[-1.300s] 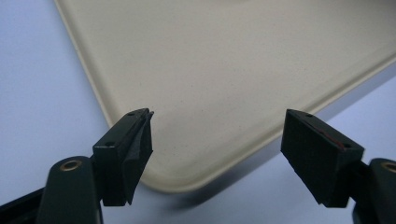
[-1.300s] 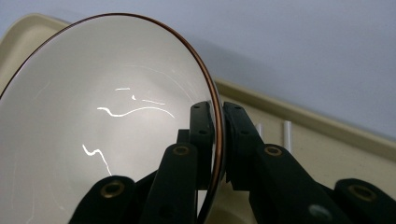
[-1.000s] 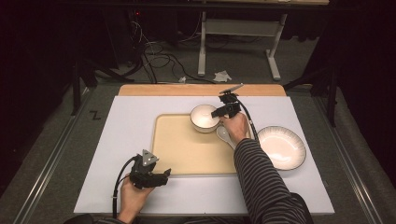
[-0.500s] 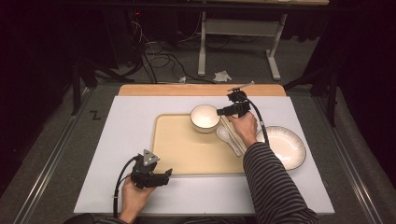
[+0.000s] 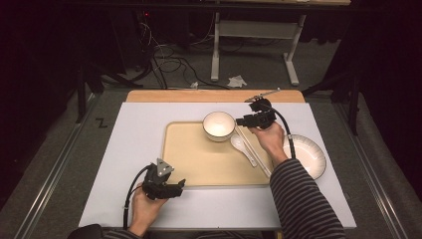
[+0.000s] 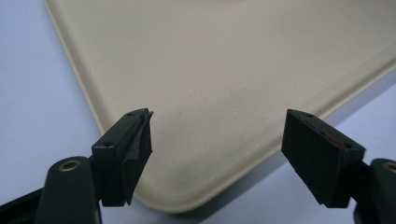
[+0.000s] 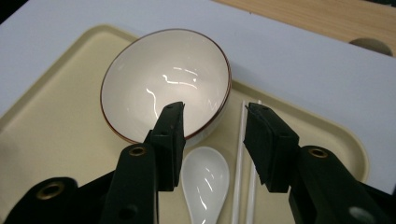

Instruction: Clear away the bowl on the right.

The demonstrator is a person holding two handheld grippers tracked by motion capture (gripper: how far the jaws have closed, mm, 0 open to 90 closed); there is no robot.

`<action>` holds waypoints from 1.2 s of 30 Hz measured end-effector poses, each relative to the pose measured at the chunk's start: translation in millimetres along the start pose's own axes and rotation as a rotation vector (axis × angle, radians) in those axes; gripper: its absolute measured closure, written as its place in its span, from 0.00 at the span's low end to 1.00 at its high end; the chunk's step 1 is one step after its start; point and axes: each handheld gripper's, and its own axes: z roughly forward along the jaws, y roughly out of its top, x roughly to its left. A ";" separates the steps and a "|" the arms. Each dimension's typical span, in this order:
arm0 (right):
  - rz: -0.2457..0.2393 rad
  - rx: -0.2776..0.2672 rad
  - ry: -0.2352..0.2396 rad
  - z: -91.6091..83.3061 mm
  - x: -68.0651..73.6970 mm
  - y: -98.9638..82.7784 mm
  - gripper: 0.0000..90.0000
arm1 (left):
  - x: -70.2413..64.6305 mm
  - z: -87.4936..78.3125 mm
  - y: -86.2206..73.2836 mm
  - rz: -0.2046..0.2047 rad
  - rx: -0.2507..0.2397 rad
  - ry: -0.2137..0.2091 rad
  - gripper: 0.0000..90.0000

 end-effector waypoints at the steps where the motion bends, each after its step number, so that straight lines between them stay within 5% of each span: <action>1: -0.004 0.001 -0.001 -2.8 0.4 -0.4 0.66 | -0.3 0.3 0.1 -0.006 0.001 -0.003 0.27; 6: -0.059 -0.004 0.007 -20.4 4.0 -6.2 0.66 | -2.5 0.6 0.7 -0.030 0.010 -0.027 0.27; 10: -0.089 -0.027 0.028 -32.9 7.2 -9.5 0.66 | -1.7 4.3 -1.1 0.036 0.005 0.005 0.27; 15: -0.096 -0.042 0.043 -41.7 9.4 -16.3 0.67 | -5.7 7.1 -2.7 0.066 0.007 -0.004 0.27; 24: -0.102 -0.083 0.006 -60.1 3.5 -32.4 0.66 | -7.4 11.7 0.2 0.011 0.016 -0.045 0.27; 30: -0.138 -0.088 -0.029 -71.0 0.4 -40.4 0.66 | -9.2 12.6 -0.6 0.027 0.012 -0.051 0.28; 36: -0.151 -0.100 -0.010 -77.4 0.9 -45.5 0.66 | -9.4 13.5 -0.5 0.024 0.015 -0.057 0.28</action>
